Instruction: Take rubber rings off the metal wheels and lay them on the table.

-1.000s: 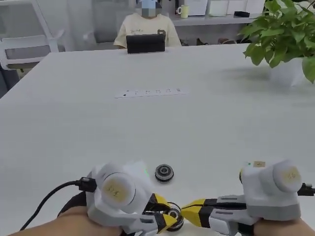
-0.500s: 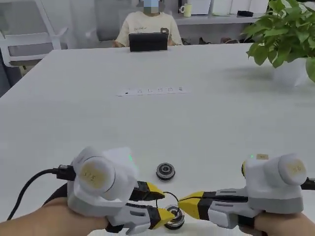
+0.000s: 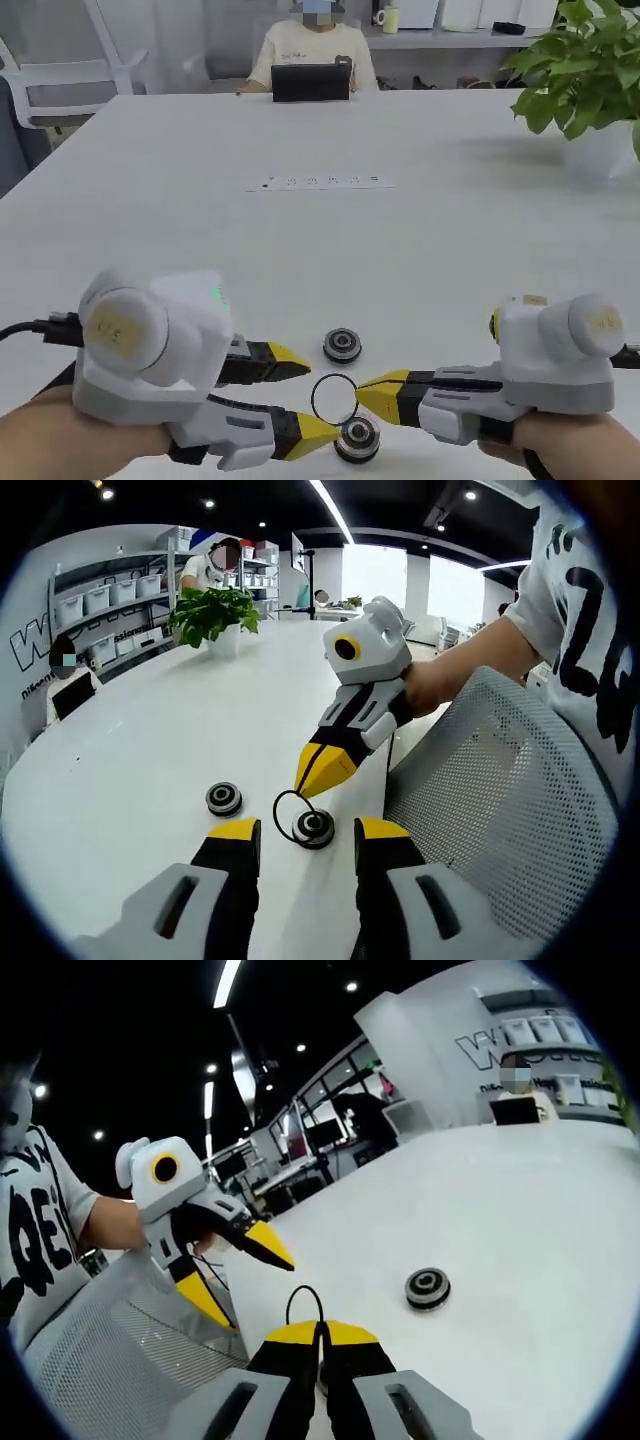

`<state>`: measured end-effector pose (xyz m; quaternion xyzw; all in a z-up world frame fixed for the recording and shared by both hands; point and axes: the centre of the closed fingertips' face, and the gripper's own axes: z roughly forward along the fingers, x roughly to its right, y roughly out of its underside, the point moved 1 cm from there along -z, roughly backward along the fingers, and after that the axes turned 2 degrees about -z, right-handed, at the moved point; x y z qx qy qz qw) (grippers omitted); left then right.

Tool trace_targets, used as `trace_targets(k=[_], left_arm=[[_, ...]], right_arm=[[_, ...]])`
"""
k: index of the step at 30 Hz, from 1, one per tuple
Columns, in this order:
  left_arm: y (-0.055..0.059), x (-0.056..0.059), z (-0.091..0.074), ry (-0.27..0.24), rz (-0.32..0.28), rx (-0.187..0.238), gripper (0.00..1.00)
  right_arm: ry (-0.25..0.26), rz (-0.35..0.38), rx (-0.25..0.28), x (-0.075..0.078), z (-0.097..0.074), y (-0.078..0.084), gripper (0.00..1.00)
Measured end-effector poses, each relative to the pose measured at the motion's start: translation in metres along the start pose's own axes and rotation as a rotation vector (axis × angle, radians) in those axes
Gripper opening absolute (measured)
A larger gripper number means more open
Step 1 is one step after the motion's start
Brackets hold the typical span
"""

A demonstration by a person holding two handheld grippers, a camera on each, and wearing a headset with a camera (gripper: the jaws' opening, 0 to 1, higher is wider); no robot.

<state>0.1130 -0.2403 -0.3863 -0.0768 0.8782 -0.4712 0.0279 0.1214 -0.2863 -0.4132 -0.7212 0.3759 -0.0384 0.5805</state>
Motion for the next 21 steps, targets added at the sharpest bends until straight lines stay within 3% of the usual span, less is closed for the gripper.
trace_targets(k=[21], left_arm=[[0.021, -0.008, -0.02, -0.04, -0.059, -0.026, 0.55]], right_arm=[[-0.024, -0.038, -0.078, 0.011, 0.027, -0.001, 0.0]])
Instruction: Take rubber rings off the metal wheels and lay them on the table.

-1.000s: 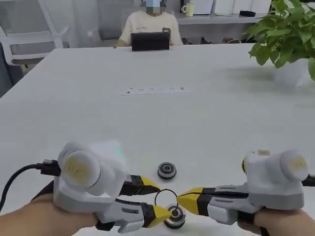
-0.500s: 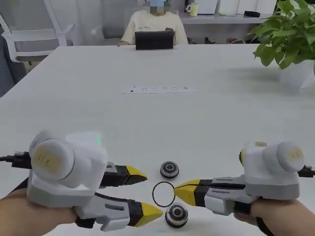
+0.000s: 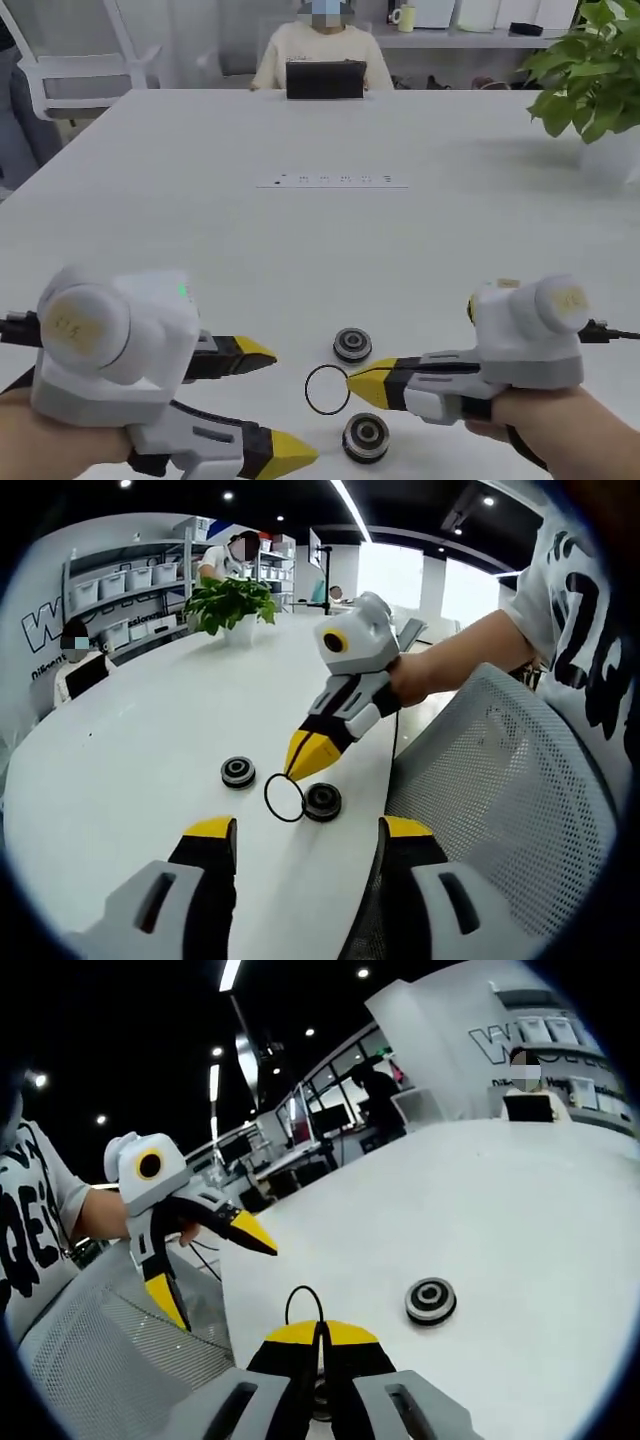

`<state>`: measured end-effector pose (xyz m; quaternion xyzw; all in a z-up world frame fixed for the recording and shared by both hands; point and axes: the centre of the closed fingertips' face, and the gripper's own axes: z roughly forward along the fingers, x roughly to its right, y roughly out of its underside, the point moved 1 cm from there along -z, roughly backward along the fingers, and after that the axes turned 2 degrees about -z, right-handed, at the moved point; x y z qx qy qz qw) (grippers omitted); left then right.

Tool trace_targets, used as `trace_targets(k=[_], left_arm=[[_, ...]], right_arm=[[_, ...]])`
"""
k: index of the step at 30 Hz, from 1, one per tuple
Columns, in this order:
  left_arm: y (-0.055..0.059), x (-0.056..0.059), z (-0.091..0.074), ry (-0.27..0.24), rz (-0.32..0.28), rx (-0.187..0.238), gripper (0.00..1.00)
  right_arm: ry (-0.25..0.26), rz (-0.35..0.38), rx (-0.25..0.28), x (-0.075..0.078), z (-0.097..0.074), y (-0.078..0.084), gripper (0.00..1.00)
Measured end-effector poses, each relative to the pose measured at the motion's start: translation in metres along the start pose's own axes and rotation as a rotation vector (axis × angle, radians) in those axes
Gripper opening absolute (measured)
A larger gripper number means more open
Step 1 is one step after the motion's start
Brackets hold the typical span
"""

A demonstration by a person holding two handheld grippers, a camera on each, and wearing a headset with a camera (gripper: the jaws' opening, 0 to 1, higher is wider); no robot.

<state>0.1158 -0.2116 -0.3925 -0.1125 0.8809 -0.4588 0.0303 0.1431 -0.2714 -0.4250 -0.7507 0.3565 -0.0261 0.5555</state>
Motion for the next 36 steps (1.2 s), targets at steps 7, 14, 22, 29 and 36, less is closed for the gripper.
trace_targets(k=[7, 14, 22, 29, 36], left_arm=[[0.004, -0.004, -0.006, -0.012, -0.012, -0.006, 0.58], [0.007, -0.008, -0.012, -0.028, -0.021, -0.007, 0.62], [0.01, -0.008, -0.019, -0.029, -0.043, -0.01, 0.68], [0.012, -0.008, -0.023, -0.037, -0.054, -0.012, 0.71], [0.012, -0.006, -0.027, -0.037, -0.055, -0.005, 0.74]], right_arm=[[-0.014, -0.018, -0.032, 0.001, 0.009, 0.0, 0.0], [-0.03, -0.039, -0.079, -0.001, 0.018, 0.006, 0.0], [-0.046, -0.044, -0.118, -0.003, 0.027, 0.013, 0.0], [-0.055, -0.058, -0.144, -0.005, 0.032, 0.016, 0.0], [-0.047, -0.064, -0.169, -0.003, 0.035, 0.021, 0.0]])
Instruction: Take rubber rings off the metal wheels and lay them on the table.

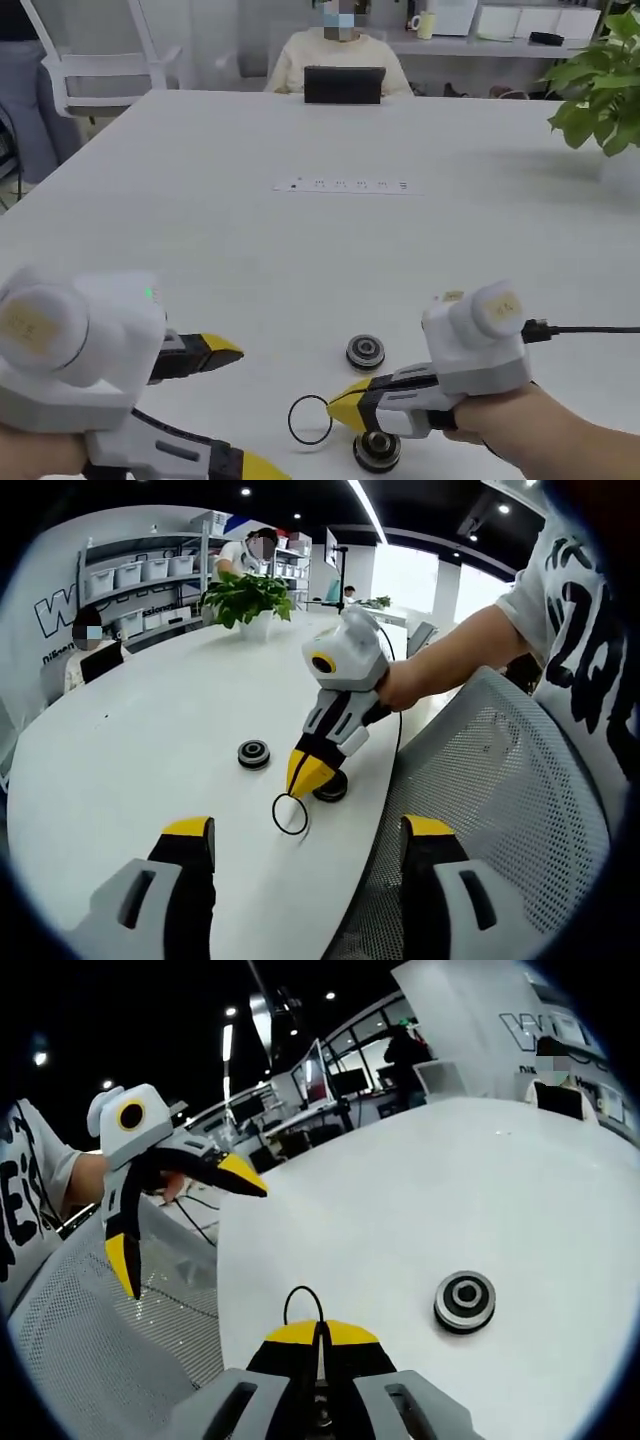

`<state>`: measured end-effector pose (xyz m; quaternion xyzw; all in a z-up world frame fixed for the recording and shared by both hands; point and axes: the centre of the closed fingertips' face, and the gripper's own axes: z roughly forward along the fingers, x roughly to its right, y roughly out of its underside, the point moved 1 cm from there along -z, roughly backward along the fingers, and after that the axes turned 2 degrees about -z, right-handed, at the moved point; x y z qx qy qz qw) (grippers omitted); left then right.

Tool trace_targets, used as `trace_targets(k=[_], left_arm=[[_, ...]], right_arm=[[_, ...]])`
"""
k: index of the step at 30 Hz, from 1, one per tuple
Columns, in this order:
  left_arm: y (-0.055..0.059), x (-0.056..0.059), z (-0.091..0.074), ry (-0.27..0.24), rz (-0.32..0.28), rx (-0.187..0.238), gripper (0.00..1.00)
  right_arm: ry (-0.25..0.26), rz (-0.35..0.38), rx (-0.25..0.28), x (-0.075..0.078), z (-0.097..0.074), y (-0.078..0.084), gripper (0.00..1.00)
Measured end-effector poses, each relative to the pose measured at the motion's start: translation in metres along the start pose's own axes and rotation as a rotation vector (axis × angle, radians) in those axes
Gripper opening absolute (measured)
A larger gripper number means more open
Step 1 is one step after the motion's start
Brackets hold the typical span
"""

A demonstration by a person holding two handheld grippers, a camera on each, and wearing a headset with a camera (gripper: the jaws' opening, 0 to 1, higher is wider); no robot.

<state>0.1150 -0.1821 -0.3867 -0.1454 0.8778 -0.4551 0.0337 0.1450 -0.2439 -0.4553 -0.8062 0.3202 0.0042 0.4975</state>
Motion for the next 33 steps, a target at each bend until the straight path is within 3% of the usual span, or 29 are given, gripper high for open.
trace_targets(k=[12, 33], left_arm=[[0.0064, -0.0005, -0.0036, -0.005, 0.004, -0.019, 0.76], [0.0072, 0.0001, -0.0045, -0.004, 0.007, -0.025, 0.76]], right_arm=[[0.017, -0.022, -0.025, 0.0018, 0.0032, 0.0036, 0.0], [0.031, -0.046, -0.029, 0.0007, 0.0, 0.004, 0.05]])
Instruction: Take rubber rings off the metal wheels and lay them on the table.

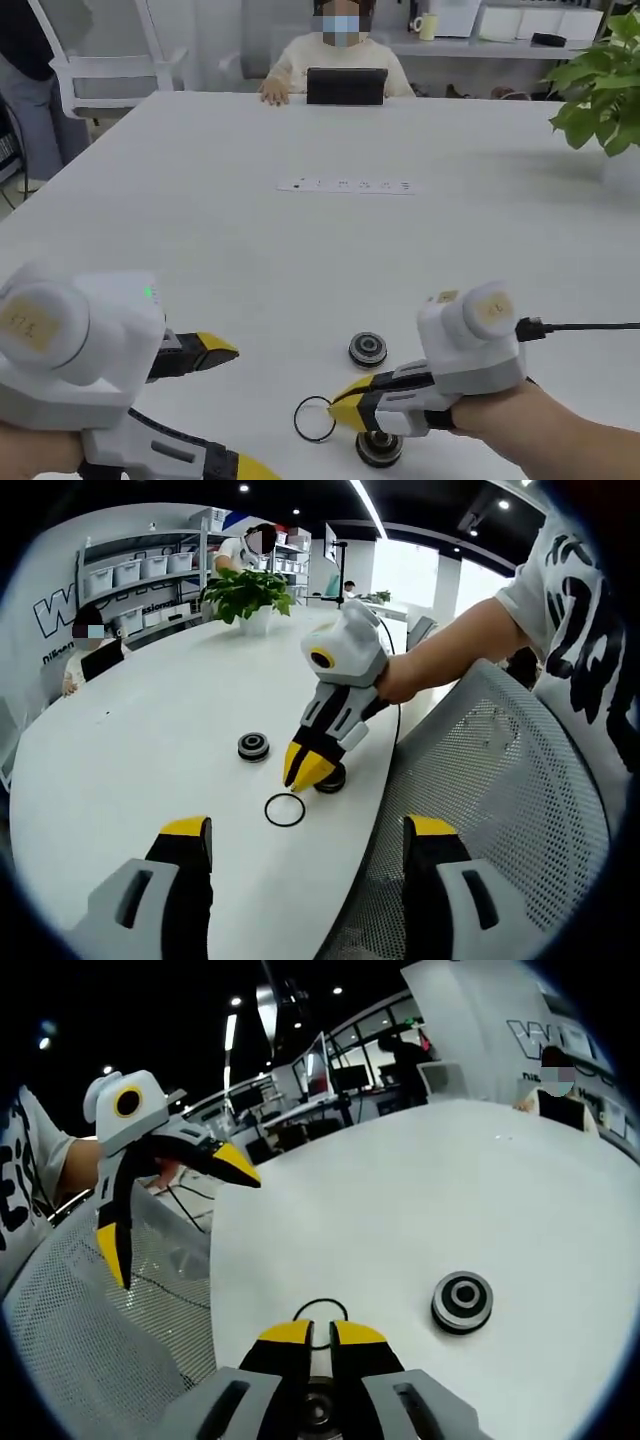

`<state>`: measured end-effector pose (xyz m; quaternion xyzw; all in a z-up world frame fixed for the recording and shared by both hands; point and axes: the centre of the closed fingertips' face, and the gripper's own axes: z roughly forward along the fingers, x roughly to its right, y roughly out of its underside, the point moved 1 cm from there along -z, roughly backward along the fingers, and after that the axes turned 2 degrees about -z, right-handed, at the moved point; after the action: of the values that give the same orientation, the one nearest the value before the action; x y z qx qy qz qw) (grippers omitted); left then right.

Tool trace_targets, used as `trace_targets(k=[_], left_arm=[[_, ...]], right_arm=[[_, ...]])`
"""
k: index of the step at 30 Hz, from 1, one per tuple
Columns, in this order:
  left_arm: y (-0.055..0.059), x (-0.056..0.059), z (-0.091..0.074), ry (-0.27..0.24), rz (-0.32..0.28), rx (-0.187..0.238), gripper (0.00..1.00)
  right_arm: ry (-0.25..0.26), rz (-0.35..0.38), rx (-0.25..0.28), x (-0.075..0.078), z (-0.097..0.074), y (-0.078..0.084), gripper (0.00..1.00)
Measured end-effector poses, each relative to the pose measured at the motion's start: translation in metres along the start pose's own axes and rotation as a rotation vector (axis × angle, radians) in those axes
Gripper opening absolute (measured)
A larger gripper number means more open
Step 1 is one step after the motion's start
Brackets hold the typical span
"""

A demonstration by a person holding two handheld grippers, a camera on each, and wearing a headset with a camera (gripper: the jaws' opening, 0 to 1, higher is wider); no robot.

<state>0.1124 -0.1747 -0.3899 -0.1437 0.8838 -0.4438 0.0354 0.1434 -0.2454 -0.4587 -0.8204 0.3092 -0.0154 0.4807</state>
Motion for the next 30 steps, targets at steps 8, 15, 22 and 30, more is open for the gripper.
trace_targets(k=[8, 15, 22, 30], left_arm=[[0.002, 0.002, 0.001, 0.007, 0.005, -0.011, 0.76], [-0.002, 0.002, 0.003, 0.01, 0.009, -0.008, 0.75], [-0.006, 0.003, 0.005, 0.014, 0.025, -0.003, 0.73], [-0.011, 0.005, 0.008, 0.022, 0.032, -0.003, 0.72]], right_arm=[[0.019, 0.013, 0.04, 0.001, -0.008, -0.006, 0.1], [0.027, 0.019, 0.07, 0.0, -0.017, -0.011, 0.12], [0.043, 0.005, 0.097, -0.001, -0.027, -0.016, 0.17], [0.064, 0.007, 0.116, 0.001, -0.042, -0.012, 0.2]])
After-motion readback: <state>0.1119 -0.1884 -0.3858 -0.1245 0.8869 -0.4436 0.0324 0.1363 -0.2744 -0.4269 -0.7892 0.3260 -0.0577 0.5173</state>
